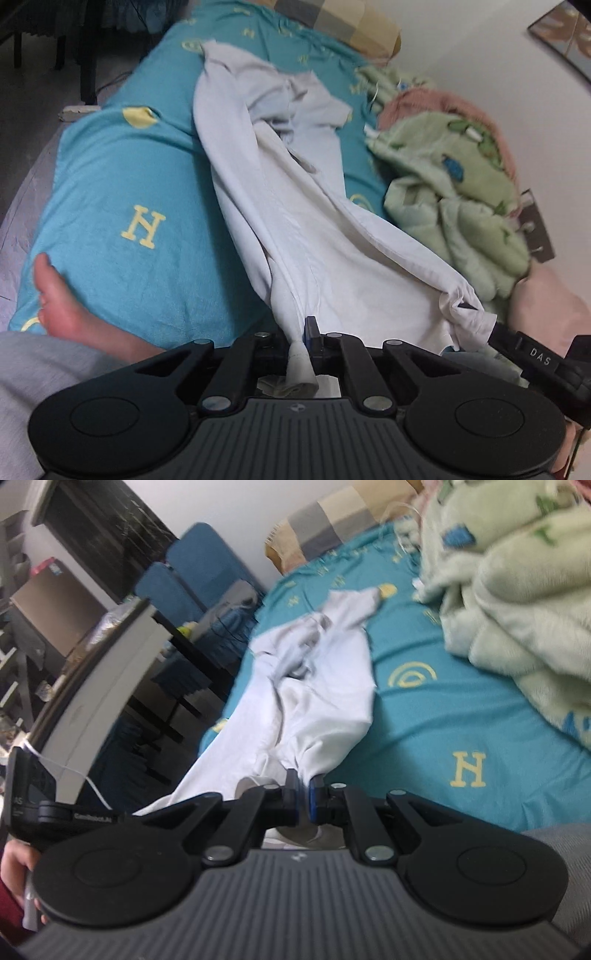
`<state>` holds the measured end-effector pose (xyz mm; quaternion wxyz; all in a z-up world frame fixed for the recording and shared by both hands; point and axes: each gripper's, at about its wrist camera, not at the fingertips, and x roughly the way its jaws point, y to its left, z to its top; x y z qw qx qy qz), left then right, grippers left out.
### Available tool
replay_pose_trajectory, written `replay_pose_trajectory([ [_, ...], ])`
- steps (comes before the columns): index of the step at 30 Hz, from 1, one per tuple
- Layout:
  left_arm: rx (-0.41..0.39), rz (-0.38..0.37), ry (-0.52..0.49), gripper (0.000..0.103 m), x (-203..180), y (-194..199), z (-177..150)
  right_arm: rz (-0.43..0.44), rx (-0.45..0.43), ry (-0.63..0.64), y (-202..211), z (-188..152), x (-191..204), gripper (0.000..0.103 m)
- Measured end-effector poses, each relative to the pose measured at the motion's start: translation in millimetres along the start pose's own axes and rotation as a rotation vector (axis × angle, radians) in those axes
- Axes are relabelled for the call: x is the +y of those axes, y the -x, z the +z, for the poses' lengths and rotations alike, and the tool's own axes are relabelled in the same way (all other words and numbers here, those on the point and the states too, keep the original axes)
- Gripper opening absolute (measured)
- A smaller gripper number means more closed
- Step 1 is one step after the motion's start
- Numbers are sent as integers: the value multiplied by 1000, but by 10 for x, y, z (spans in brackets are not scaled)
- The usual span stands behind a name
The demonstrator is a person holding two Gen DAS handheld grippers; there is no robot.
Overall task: Fold clothes
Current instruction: 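Lift the hem with both grippers and fold it toward the collar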
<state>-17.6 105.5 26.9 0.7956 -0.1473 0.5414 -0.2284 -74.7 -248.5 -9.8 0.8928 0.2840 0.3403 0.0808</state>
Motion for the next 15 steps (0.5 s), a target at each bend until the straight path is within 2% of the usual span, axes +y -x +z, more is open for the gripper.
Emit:
replay_pose_trajectory([
  [4,-37,-36,22,6,-4,383,-176,8,-37,53,284,-70,225,8],
  [10,-69,-90,34,6,3,810,-555,18,-55,71,698,-269,327,8],
  [13,-103,-91,29,6,-37,922,-500,5,-64,72,712,-216,330,8],
  [15,-130,-88,25,6,-89,920,-327,1,-80,61,648,-96,329,8],
])
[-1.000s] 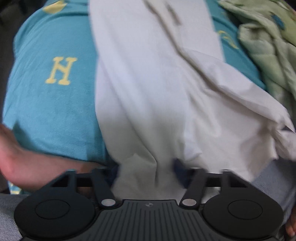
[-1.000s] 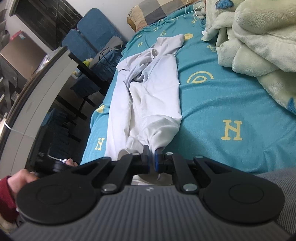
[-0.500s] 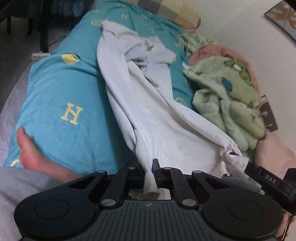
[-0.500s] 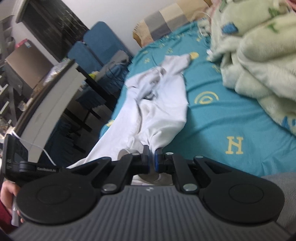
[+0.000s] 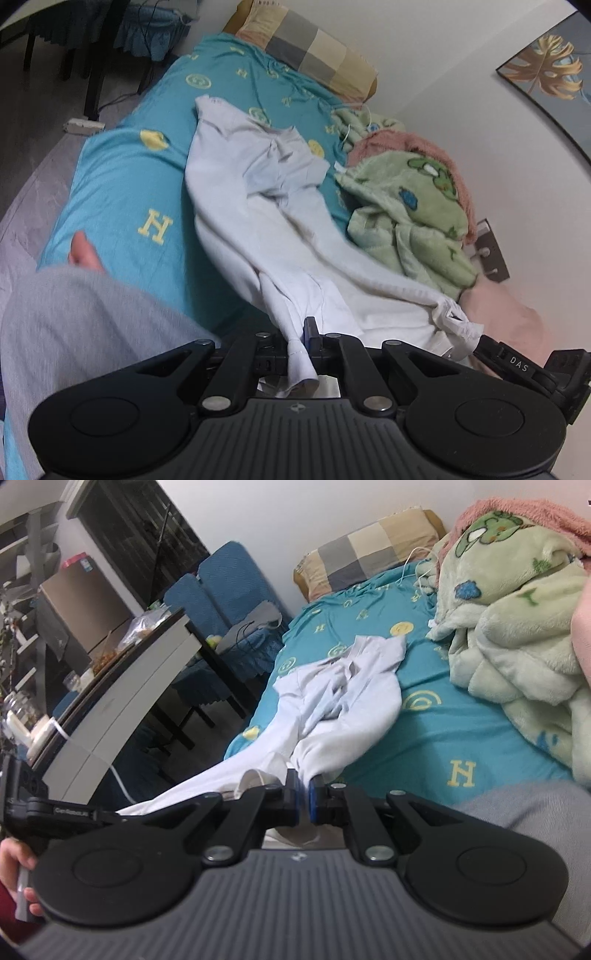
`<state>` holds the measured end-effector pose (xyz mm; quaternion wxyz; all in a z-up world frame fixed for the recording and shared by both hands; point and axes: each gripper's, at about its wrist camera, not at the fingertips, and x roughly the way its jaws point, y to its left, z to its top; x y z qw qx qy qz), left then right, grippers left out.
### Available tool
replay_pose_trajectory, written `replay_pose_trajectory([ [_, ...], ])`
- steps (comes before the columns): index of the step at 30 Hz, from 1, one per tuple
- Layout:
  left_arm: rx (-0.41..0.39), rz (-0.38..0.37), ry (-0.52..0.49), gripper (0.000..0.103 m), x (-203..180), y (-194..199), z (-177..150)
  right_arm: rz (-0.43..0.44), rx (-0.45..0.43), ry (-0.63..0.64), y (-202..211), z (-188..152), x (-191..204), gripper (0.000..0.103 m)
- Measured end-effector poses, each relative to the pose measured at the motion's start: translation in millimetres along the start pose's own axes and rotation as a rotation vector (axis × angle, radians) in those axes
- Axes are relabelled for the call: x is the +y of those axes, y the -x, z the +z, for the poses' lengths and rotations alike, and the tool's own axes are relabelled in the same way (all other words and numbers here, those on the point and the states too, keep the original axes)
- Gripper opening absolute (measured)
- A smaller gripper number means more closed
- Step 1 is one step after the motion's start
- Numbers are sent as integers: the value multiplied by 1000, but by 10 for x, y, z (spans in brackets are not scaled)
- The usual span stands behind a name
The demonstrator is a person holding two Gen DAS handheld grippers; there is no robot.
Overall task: Fold clothes
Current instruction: 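Lift the hem with both grippers and fold it toward the collar, then open both grippers and release the folded hem onto the shirt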
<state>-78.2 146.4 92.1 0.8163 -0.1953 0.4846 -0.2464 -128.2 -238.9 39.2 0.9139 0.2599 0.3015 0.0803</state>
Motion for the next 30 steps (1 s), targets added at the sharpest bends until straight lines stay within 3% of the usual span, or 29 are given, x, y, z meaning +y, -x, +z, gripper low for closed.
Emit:
replay_pose_trajectory([
  [6,-93,69,-59,7,-131,-389,726,-29,-15,-8,-634,469,-109,8],
  [11,-151,151,-94,7,-32,-1097,1343,-84,3,1,-1448,852,-299,8],
  [16,-161,226,-90,7,327,-1946,1825,-146,45,48,-2355,1072,-503,8],
  [24,-49,321,-72,9,851,-3111,2087,-246,157,96,-3450,1044,-945,9],
  [30,-20,351,-88,14,939,-3316,2033,-225,180,-46,-3575,1000,-1180,11],
])
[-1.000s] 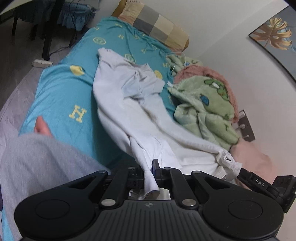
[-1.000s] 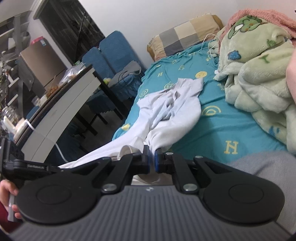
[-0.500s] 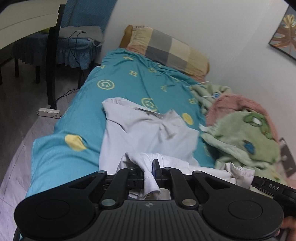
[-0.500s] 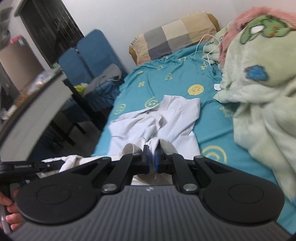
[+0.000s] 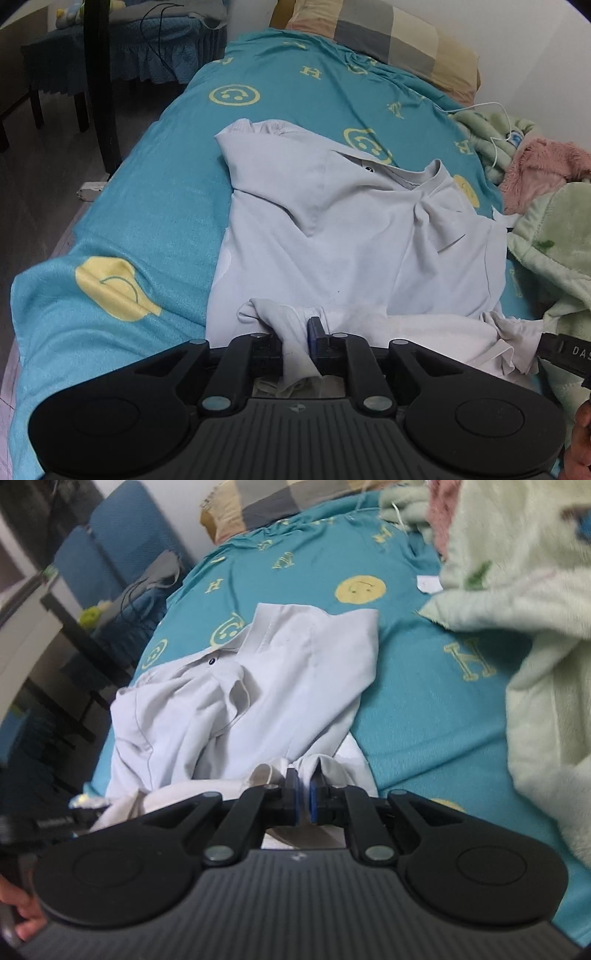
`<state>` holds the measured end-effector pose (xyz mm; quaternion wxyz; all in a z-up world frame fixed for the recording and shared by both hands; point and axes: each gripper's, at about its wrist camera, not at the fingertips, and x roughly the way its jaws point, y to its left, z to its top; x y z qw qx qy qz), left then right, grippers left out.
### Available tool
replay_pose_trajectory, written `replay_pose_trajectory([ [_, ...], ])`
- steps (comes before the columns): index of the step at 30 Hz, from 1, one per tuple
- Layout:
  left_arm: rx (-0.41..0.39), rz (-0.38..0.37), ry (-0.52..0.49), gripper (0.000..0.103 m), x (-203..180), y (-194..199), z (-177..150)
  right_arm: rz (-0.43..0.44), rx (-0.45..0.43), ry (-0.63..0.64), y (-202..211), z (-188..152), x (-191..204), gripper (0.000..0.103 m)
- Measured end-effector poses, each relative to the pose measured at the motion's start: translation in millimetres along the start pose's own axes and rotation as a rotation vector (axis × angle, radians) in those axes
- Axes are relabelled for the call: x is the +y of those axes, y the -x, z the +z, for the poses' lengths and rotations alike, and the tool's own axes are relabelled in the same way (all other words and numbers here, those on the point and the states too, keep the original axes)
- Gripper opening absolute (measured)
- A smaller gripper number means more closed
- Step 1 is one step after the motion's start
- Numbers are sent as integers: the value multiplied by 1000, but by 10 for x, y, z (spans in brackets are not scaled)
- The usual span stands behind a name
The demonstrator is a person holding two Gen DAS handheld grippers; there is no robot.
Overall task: Fold clothes
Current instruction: 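Open both grippers and release the folded hem onto the shirt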
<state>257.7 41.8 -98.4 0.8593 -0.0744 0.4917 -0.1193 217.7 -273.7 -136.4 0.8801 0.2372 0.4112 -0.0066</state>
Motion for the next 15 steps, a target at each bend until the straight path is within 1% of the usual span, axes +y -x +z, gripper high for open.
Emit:
replay_pose_trajectory([
  [1,-2,1,0,21,-6,23,2,5,-1,-9,16,3,-8,12],
  [2,-5,2,2,31,-9,53,2,7,-2,-14,50,3,-4,13],
  [3,-11,2,11,38,-6,106,-3,8,-3,-18,87,3,1,15],
  [4,-18,5,21,53,-4,177,-12,10,-10,-26,136,-8,3,26],
  [5,-28,14,29,59,-2,258,-30,13,-20,-38,200,-20,6,33],
  [7,-57,16,41,71,-2,466,-104,25,-48,-64,366,-76,11,64],
  [8,-66,2,53,78,1,559,-148,30,-63,-77,457,-112,13,70],
  [9,-74,-12,64,81,1,652,-195,40,-77,-86,559,-163,22,73],
  [12,-83,-46,72,86,-37,924,-395,45,-89,-102,837,-329,65,72],
  [13,-74,-57,85,88,-40,998,-479,46,-91,-114,926,-383,77,72],
  [15,-30,-98,144,88,2,1090,-651,67,-92,-155,1092,-496,80,73],
])
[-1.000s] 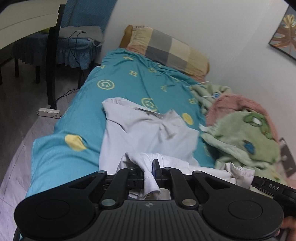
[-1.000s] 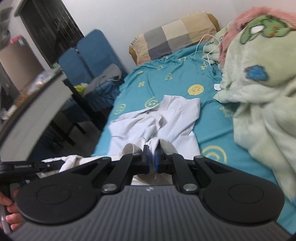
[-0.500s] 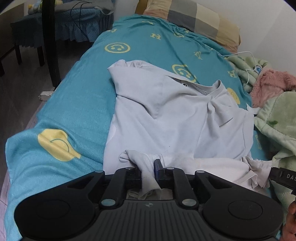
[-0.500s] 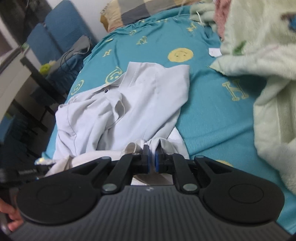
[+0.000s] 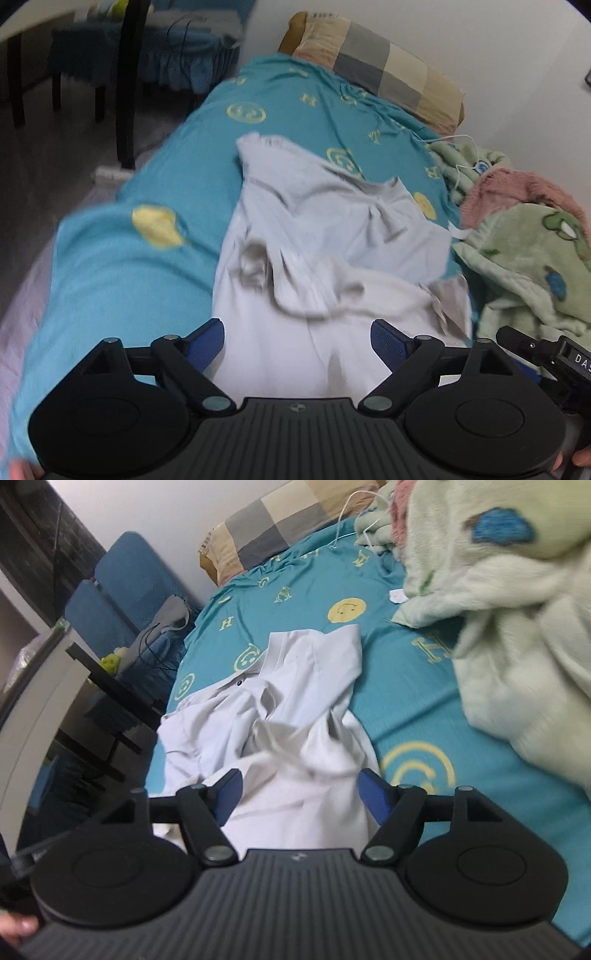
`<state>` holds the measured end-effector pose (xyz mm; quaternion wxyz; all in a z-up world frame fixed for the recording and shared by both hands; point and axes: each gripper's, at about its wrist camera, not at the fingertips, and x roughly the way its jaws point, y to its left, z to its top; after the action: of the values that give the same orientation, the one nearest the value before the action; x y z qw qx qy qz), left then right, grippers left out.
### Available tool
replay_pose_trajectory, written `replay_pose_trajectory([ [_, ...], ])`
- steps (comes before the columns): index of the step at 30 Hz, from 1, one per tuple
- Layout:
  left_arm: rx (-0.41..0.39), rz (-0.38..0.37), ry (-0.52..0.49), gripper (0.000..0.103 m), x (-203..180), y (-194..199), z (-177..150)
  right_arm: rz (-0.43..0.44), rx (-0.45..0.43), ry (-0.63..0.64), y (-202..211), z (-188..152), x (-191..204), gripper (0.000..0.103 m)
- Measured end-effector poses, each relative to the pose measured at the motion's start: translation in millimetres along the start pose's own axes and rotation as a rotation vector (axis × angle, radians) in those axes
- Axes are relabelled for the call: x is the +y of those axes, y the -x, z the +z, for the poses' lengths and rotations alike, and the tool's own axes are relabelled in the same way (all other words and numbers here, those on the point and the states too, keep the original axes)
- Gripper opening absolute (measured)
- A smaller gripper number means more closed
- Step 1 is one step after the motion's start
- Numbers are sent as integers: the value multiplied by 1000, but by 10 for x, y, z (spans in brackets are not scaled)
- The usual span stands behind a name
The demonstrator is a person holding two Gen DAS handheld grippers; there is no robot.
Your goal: Fold clothes
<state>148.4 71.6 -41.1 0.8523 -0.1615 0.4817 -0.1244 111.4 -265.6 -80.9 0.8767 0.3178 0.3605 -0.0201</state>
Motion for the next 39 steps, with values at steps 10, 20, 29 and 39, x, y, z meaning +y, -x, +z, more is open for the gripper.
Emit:
replay_pose_trajectory([
  [10,311,-100,414,88,565,-192,-569,140,159,-324,215,-552,-337,73],
  [20,300,-172,597,85,745,-427,-642,6,186,-479,-191,-749,-582,70],
  [29,171,-127,648,51,818,-360,-628,11,101,-399,-210,-675,-451,13],
  [39,79,-139,579,22,687,-183,-517,61,-8,-312,-4,-581,-331,10],
])
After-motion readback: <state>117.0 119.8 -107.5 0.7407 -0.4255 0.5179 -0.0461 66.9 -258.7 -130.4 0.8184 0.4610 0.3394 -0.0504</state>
